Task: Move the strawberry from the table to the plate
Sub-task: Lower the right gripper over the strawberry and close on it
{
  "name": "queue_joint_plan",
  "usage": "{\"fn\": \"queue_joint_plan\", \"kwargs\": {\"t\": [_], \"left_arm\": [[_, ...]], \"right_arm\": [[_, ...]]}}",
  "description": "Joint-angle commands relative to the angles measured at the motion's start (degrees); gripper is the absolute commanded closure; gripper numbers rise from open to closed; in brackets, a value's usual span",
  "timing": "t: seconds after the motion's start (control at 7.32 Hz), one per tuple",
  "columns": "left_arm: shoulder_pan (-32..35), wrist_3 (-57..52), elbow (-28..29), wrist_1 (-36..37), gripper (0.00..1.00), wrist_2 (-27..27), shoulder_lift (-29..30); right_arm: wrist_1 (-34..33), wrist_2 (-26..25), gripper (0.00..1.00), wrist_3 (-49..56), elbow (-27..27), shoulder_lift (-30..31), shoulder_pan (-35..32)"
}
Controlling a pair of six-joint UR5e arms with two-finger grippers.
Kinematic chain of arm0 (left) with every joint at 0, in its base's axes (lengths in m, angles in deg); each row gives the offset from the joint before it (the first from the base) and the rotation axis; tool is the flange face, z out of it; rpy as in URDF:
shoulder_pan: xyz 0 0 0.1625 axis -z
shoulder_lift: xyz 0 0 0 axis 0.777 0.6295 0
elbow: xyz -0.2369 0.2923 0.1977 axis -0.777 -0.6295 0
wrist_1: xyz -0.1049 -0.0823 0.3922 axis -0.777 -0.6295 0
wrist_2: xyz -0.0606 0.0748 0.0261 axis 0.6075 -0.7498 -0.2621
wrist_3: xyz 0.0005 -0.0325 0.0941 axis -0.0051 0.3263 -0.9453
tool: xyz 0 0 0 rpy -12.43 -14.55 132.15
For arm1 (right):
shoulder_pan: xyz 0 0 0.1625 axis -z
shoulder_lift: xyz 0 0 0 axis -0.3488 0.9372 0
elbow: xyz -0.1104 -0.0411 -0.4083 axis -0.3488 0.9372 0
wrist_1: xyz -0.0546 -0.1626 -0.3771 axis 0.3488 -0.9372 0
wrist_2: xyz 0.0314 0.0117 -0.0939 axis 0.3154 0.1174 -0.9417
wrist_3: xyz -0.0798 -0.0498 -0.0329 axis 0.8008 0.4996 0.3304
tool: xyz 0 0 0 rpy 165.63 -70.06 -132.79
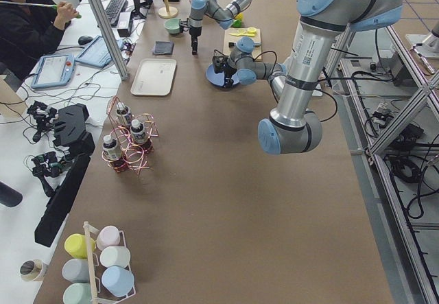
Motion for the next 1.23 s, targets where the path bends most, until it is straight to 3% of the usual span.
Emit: {"fn": "queue_joint_plan", "kwargs": {"t": [0.0, 0.27, 0.41, 0.55, 0.68, 1.09], "left_arm": [[0.43, -1.03, 0.01, 0.0, 0.02, 0.47, -0.16], [0.43, -1.13, 0.01, -2.53, 0.02, 0.47, -0.42], [0.34, -1.13, 0.1, -2.73, 0.02, 0.47, -0.51], [0.34, -1.13, 0.01, -2.73, 0.02, 0.47, -0.51], [0.34, -1.13, 0.01, -2.81, 0.02, 0.47, -0.42], [2.52, -1.04, -1.12, -2.64, 0.02, 1.95, -0.34]], "right_arm": [[0.44, 0.14, 0.11, -0.17, -0.1, -0.33, 0.0], [0.44, 0.14, 0.31, -0.34, -0.1, -0.25, 0.0], [0.44, 0.14, 0.48, -0.25, -0.1, -0.07, 0.0], [0.44, 0.14, 0.78, -0.25, -0.28, 0.02, 0.0], [0.35, 0.31, 1.0, -0.25, -0.45, 0.02, -0.09], [-2.61, 2.49, 1.0, -0.17, -3.42, -0.24, -2.62]]}}
